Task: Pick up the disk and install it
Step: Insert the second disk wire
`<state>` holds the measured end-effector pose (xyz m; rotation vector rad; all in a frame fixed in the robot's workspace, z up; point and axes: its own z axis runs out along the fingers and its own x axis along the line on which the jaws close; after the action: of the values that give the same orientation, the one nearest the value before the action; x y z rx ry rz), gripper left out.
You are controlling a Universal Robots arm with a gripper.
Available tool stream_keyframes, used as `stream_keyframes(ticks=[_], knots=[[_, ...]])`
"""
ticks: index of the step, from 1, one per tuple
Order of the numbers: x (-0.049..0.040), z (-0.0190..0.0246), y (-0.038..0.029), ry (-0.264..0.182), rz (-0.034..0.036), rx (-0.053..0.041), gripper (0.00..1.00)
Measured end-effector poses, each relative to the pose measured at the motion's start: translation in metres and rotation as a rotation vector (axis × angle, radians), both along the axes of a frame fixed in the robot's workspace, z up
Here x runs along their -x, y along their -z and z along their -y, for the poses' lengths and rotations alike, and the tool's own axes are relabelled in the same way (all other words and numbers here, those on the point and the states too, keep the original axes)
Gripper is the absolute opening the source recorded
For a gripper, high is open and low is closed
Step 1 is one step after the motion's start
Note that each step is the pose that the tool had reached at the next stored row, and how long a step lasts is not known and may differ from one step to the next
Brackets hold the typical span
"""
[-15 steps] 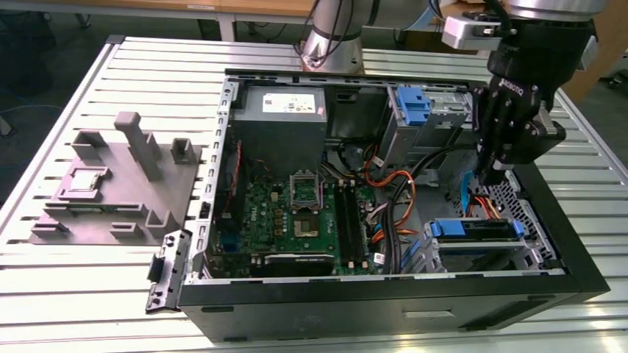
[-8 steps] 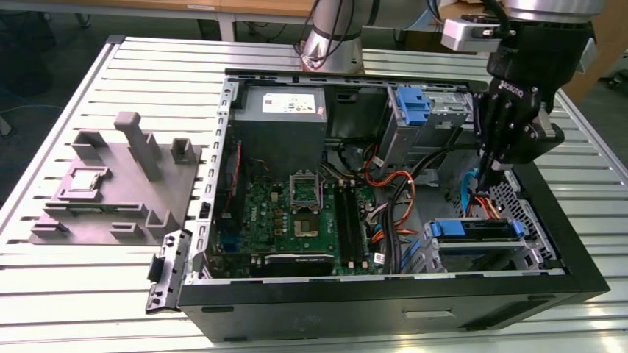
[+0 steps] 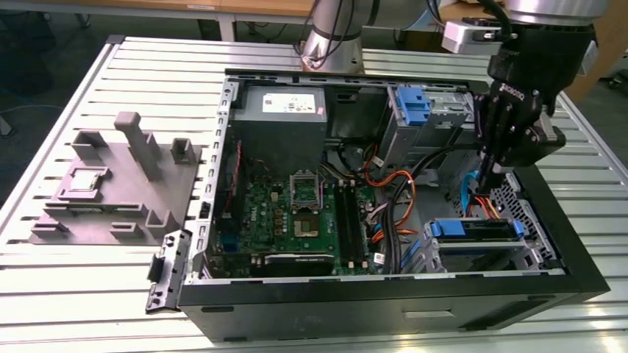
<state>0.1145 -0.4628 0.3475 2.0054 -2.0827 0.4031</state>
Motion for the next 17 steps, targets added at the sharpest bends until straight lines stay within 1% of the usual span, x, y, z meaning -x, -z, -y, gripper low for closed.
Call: stream_keyframes(ticks=[1, 2, 6, 10, 17], knots=[[0.0, 0.0012, 0.0001, -0.001, 0.0002, -0.0022, 0.16], [0.0001, 0.0024, 0.0002, -0.001, 0.0004, -0.0068, 0.16], [0.0003, 0.0074, 0.0004, -0.001, 0.0012, -0.0342, 0.16], [0.0003, 0.0075, 0.0005, -0.001, 0.0012, -0.039, 0.16], [0.0003, 0.0075, 0.0004, -0.001, 0.0012, -0.0393, 0.16]])
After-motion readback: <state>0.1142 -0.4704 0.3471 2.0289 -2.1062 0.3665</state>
